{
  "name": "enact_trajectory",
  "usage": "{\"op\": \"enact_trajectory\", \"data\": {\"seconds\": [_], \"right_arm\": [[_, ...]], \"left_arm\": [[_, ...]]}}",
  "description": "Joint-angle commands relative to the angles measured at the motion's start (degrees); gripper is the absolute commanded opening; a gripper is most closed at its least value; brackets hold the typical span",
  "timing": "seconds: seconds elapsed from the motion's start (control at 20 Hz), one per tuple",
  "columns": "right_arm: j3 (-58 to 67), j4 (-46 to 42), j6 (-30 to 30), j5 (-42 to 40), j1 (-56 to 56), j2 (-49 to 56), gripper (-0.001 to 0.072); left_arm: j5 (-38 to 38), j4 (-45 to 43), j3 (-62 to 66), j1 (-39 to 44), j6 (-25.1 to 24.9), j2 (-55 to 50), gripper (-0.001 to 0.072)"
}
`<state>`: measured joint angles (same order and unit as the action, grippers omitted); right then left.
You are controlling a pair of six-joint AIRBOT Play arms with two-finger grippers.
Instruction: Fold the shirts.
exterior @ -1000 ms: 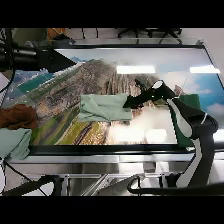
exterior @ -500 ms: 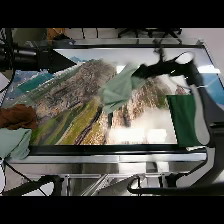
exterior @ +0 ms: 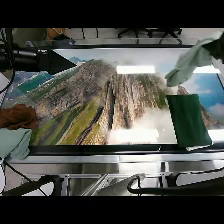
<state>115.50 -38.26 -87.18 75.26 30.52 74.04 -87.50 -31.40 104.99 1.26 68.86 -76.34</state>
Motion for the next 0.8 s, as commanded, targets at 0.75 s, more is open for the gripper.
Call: {"op": "enact_trajectory", "data": {"seconds": [0.75], "right_arm": [[-23.4, -46.6, -22.1, 30.2, 5.1, -15.4, 0.0016]], "left_arm": [[-1.3, -0.5, 0.0, 7.7, -5.9, -0.1, 0.0017]]}}
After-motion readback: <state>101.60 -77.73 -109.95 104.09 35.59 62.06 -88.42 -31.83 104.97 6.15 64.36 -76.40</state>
